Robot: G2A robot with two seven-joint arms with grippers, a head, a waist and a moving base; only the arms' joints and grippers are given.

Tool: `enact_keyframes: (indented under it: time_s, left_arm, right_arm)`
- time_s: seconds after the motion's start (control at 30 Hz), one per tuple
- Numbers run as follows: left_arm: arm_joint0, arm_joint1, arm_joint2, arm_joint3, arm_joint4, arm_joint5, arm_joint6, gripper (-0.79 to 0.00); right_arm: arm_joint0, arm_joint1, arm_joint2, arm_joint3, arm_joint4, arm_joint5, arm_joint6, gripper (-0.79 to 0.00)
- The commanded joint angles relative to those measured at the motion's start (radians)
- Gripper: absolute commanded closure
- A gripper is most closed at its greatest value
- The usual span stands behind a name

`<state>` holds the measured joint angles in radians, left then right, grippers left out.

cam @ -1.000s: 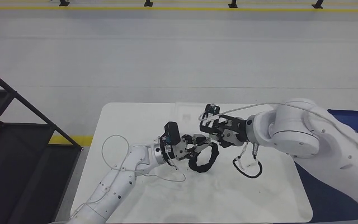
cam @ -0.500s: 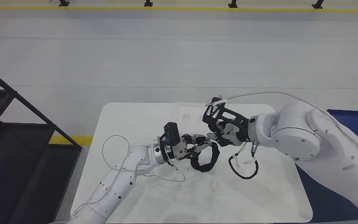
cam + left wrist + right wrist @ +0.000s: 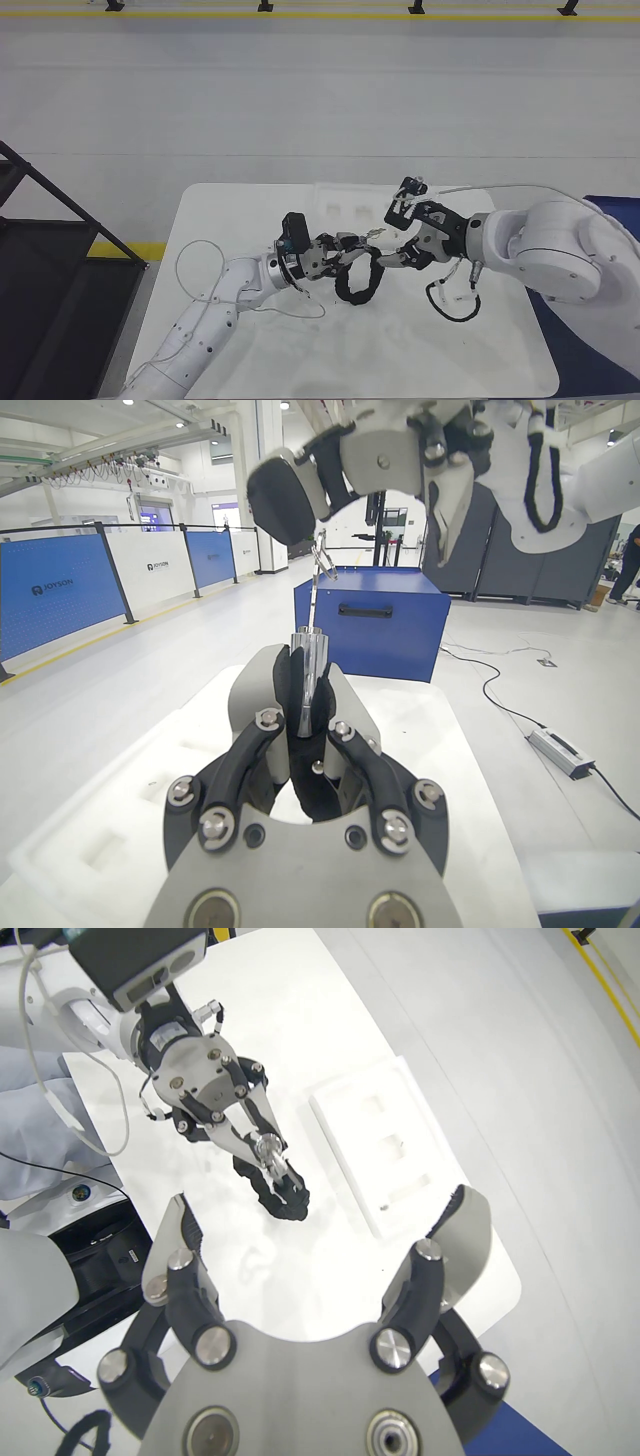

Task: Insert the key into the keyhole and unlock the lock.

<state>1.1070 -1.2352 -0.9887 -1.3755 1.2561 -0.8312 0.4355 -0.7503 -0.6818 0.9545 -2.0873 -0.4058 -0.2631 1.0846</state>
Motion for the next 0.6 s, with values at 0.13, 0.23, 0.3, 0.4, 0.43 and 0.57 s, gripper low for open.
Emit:
enact_keyframes:
  time_s: [0.13, 0.23, 0.3, 0.4, 0.43, 0.57]
  left_arm:
    - [0.002, 0.001, -0.014, -0.017, -0.041, -0.018, 0.011, 0.0]
    - [-0.002, -0.001, -0.011, -0.028, -0.054, -0.031, 0.005, 0.0]
    - [-0.005, -0.002, -0.007, -0.034, -0.065, -0.039, 0.006, 0.0]
    - [-0.011, -0.005, 0.0, -0.042, -0.08, -0.048, 0.003, 0.0]
    - [-0.013, -0.006, 0.002, -0.043, -0.085, -0.051, 0.002, 0.0]
    - [-0.018, -0.009, 0.01, -0.045, -0.103, -0.064, 0.0, 0.0]
  right_arm:
    - [-0.133, 0.022, 0.059, 0.016, -0.018, -0.101, -0.102, -0.785]
    - [-0.186, 0.023, 0.063, 0.033, -0.041, -0.134, -0.177, -0.785]
    - [-0.208, 0.023, 0.059, 0.042, -0.055, -0.148, -0.209, -0.785]
    - [-0.234, 0.019, 0.054, 0.051, -0.078, -0.152, -0.261, -0.579]
    - [-0.241, 0.018, 0.053, 0.053, -0.088, -0.152, -0.271, -0.394]
    - [-0.259, 0.013, 0.051, 0.057, -0.106, -0.154, -0.311, 0.0]
